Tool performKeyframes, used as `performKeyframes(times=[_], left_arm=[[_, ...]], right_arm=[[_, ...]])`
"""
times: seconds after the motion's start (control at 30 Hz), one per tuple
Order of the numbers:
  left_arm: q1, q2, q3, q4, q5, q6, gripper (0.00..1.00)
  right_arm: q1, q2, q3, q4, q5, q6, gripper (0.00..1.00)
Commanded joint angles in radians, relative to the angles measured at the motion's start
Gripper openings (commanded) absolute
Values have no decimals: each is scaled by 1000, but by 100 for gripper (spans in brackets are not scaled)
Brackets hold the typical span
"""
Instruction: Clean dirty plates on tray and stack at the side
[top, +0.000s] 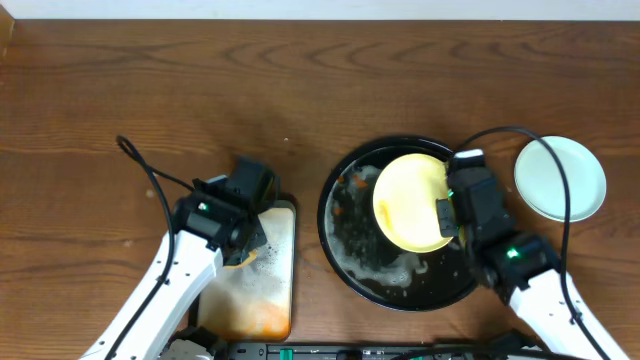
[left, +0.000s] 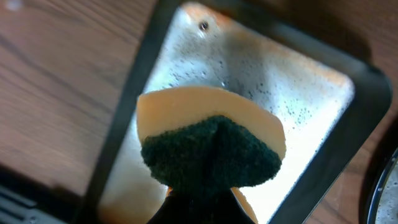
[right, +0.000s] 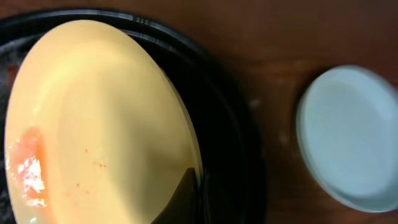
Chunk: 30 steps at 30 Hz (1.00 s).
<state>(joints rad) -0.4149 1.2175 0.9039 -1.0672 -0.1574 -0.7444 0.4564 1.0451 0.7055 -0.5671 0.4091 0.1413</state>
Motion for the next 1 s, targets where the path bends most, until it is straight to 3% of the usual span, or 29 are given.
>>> performKeyframes(times=[0.0, 0.23, 0.4, 0.53, 0.73, 0.8, 0.97], left_arm=[[4, -5, -50, 29, 47, -10, 9], [5, -6, -82, 73, 46, -9, 10], [5, -6, -82, 80, 45, -9, 17], [5, -6, -82, 83, 43, -9, 30], [4, -6, -82, 83, 42, -10, 34], [4, -6, -82, 83, 42, -10, 40], [4, -6, -82, 83, 42, -10, 65]], right_arm=[[94, -38, 16, -3, 233, 22, 1], [307, -52, 16, -2, 486, -35, 1], [441, -52, 16, 1, 629, -99, 1], [533, -52, 16, 19, 760, -171, 1], [625, -50, 16, 33, 961, -264, 1], [641, -50, 16, 37, 978, -283, 1], [650, -50, 16, 39, 978, -285, 1]])
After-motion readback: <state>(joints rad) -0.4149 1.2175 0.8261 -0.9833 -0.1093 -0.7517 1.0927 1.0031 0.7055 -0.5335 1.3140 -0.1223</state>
